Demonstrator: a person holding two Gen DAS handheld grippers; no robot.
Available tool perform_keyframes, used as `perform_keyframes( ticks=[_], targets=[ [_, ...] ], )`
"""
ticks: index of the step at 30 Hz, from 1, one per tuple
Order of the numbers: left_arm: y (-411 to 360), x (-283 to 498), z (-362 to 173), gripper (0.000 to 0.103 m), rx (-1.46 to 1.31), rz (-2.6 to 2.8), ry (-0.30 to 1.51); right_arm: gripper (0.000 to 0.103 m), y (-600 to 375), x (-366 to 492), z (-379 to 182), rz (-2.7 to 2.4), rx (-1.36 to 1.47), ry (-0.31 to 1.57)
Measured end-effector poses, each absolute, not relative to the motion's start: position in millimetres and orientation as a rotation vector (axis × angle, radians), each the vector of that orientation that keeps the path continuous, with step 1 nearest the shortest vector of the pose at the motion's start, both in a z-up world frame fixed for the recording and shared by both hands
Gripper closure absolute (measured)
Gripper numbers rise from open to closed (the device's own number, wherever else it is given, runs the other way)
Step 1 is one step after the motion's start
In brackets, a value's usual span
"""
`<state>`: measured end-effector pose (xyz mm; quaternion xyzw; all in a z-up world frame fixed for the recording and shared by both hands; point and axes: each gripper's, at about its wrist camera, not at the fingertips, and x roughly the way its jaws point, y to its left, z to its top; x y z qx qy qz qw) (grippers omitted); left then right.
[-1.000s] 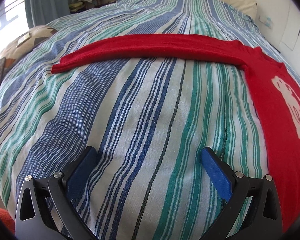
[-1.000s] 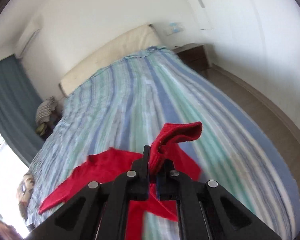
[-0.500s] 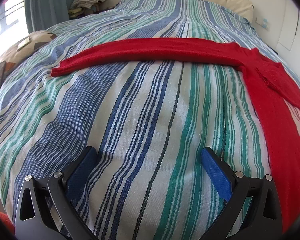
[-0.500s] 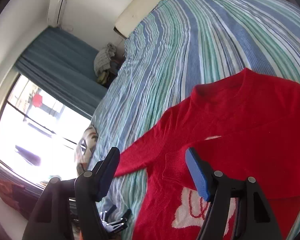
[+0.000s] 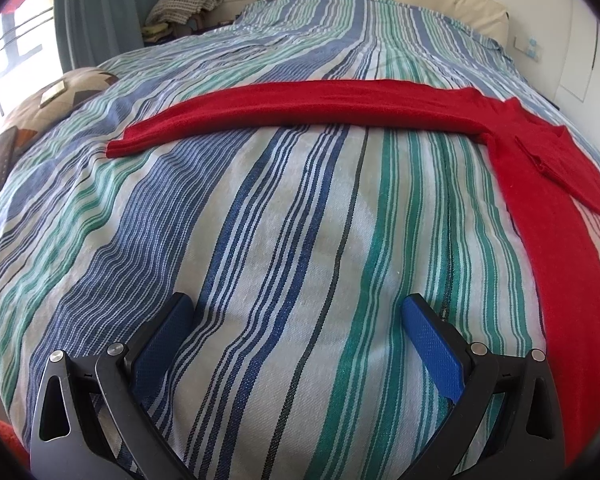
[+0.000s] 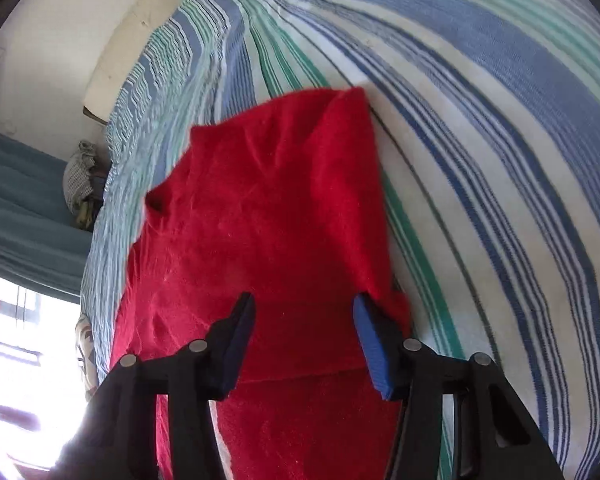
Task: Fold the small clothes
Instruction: 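Open the right tool to release the sleeve on the sweater body, then move the left tool to the other sleeve cuff and grasp it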
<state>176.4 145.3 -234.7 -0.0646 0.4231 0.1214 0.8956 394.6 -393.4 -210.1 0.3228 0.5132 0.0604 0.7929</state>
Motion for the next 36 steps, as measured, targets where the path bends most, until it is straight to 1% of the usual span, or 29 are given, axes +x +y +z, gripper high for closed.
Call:
perform_keyframes(
  ticks=[2,5,7,8,9,10,11,12,15,18,20,22,24,25,26,27,29,31,34,36],
  targets=[
    [144.5,177.0,-234.8,0.0,-0.13,0.255,0.877,0.051,-390.6,385.3,-186.4,0.192,0.665,1.047],
    [143.6,177.8,-234.9,0.0,-0.126,0.259,0.879,0.04,-376.8,363.3,-164.6,0.357,0.664,1.036],
    [143.6,177.9,-234.8,0.0,-0.127,0.259,0.878,0.031,-371.1,338.1,-172.0,0.405,0.643,1.053],
    [143.9,177.6,-234.7,0.0,-0.129,0.257,0.877,0.031,-367.2,326.3,-181.5,0.397,0.623,1.078],
    [144.3,177.2,-234.7,0.0,-0.131,0.255,0.874,0.031,-367.1,316.1,-197.4,0.366,0.592,1.117],
    [144.6,176.6,-234.5,0.0,-0.134,0.252,0.871,0.037,-369.4,305.3,-215.3,0.312,0.552,1.163],
    [145.0,175.4,-234.1,0.0,-0.137,0.25,0.868,0.048,-375.8,295.8,-227.0,0.306,0.549,1.152],
    [145.4,174.4,-234.1,0.0,-0.139,0.248,0.866,0.056,-383.2,285.3,-225.9,0.29,0.543,1.107],
    [145.0,172.2,-233.6,0.0,-0.138,0.244,0.861,0.052,-396.5,252.3,-201.7,0.179,0.513,1.041],
    [143.9,173.4,-233.5,0.0,-0.13,0.249,0.864,0.041,-374.5,214.8,-164.6,0.301,0.467,0.955],
    [143.5,173.9,-233.1,0.0,-0.128,0.253,0.867,0.037,-350.5,188.3,-158.8,0.41,0.426,0.956],
    [143.7,173.9,-232.7,0.0,-0.129,0.254,0.874,0.033,-328.1,168.1,-176.2,0.475,0.417,1.007],
    [143.3,171.4,-231.4,0.0,-0.125,0.245,0.896,0.033,-316.8,152.1,-211.0,0.401,0.398,1.098],
    [143.4,169.8,-229.6,0.0,-0.119,0.234,0.914,0.033,-318.0,139.3,-223.7,0.363,0.413,1.087],
    [143.9,167.5,-227.0,0.0,-0.117,0.223,0.937,0.034,-319.7,128.7,-221.9,0.343,0.428,1.021],
    [145.7,165.2,-222.7,0.0,-0.126,0.211,0.965,0.033,-318.6,126.5,-217.7,0.321,0.426,1.016],
    [157.0,163.5,-208.7,0.0,-0.2,0.167,0.98,0.029,-314.1,133.1,-208.9,0.327,0.41,1.033],
    [182.2,167.5,-187.2,0.0,-0.321,0.16,0.92,0.027,-318.2,134.5,-206.7,0.33,0.423,1.007],
    [246.1,180.9,-163.7,0.0,-0.576,0.236,0.828,0.027,-322.6,137.4,-216.3,0.328,0.465,1.021],
    [298.6,190.8,-167.7,0.001,-0.79,0.3,0.792,0.026,-321.8,137.8,-215.4,0.328,0.46,1.017]
  ],
)
